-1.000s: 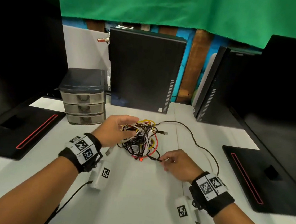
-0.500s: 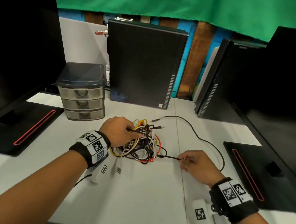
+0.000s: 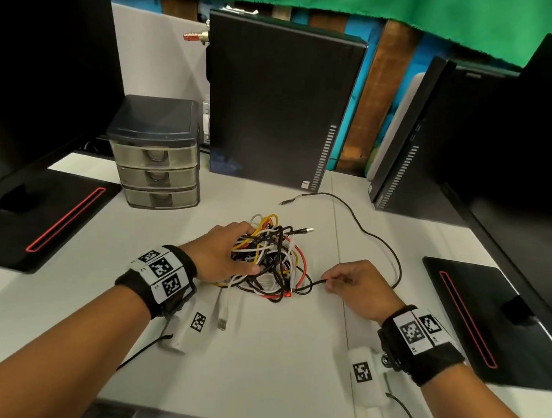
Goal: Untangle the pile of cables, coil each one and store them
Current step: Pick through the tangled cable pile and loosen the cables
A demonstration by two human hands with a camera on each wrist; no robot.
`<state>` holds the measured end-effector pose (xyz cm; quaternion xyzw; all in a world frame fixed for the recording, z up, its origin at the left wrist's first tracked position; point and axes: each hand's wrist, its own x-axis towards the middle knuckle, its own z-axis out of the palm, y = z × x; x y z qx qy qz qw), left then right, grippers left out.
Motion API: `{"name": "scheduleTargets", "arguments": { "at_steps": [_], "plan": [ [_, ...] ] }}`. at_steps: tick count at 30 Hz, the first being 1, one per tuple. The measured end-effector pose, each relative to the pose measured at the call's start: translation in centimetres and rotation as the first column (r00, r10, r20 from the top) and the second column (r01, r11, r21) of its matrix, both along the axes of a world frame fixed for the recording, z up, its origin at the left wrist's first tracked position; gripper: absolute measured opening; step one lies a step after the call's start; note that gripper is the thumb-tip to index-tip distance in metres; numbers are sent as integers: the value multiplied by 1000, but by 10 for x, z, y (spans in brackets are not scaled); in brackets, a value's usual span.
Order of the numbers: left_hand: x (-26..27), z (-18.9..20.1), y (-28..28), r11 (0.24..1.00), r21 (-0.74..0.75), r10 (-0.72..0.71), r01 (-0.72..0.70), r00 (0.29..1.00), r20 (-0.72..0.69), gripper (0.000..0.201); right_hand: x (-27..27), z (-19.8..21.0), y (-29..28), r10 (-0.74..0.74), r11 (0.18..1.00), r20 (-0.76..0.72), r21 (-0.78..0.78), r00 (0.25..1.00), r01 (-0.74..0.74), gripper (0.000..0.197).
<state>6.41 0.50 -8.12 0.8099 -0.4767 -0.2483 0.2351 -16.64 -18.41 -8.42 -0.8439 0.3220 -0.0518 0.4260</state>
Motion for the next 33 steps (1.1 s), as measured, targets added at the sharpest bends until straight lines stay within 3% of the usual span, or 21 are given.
{"name": "scheduleTargets", "arguments": {
  "at_steps": [3, 6, 13, 20, 26, 33],
  "plan": [
    [-2, -6, -2, 1000, 1, 28, -28, 998, 51, 78, 3, 2, 8, 47, 999, -24, -20, 999, -48, 21],
    [-1, -7, -4, 999, 13, 40, -41, 998, 52, 72, 4, 6, 14, 103, 994, -47, -27, 994, -105, 27],
    [-6, -5, -5, 998, 8, 68, -69, 996, 58, 70, 5, 8, 23, 144, 989, -47, -10, 988, -144, 22],
    [-15, 6, -8, 979, 8, 204, -205, 969, -138, 45, 9, 4, 24, 127, 991, -43, -30, 991, -128, 24],
    [-25, 8, -10, 972, 17, 235, -235, 972, 3, 47, 6, 2, 26, 197, 973, -146, -91, 970, -211, 9],
    [-23, 8, -9, 971, 16, 237, -237, 971, 30, 43, 2, 9, 35, 183, 946, -231, -223, 956, -235, 15]
  ]
}}
